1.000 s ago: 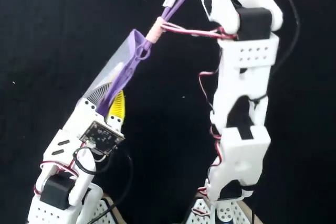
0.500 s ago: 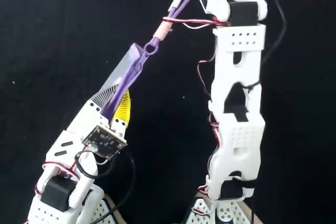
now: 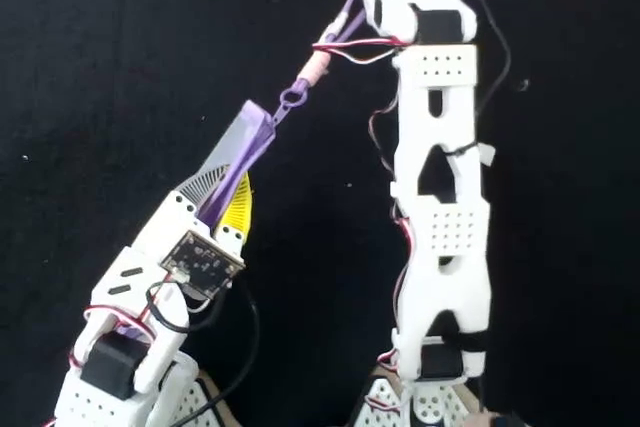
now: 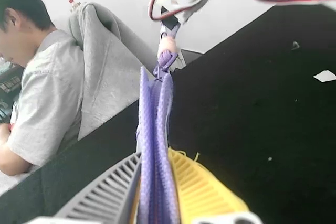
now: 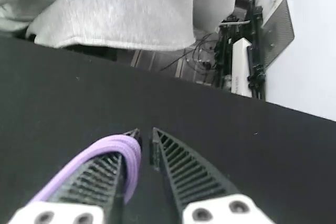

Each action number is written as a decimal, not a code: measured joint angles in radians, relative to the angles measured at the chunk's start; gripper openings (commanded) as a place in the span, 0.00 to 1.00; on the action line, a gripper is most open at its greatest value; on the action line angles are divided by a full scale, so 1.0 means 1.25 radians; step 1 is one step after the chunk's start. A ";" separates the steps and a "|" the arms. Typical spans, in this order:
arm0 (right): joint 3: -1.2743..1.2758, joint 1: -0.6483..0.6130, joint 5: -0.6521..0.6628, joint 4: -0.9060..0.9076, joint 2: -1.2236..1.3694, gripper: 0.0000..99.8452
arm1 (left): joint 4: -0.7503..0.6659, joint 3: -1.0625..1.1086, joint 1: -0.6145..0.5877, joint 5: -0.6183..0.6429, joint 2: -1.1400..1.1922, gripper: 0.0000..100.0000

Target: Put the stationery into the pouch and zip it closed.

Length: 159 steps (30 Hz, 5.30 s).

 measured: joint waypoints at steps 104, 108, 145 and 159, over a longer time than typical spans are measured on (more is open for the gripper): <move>-0.308 -0.026 0.036 0.511 -0.060 0.37 | -0.270 -0.016 -0.061 0.114 0.247 0.03; -0.308 -0.025 0.036 0.533 -0.070 0.37 | -0.270 -0.014 -0.059 0.112 0.245 0.14; -0.315 0.032 0.036 0.549 -0.333 0.37 | -0.237 -0.254 -0.302 0.338 0.243 0.14; -0.328 0.032 0.037 0.550 -0.714 0.37 | -0.036 -0.425 -0.318 0.340 -0.011 0.03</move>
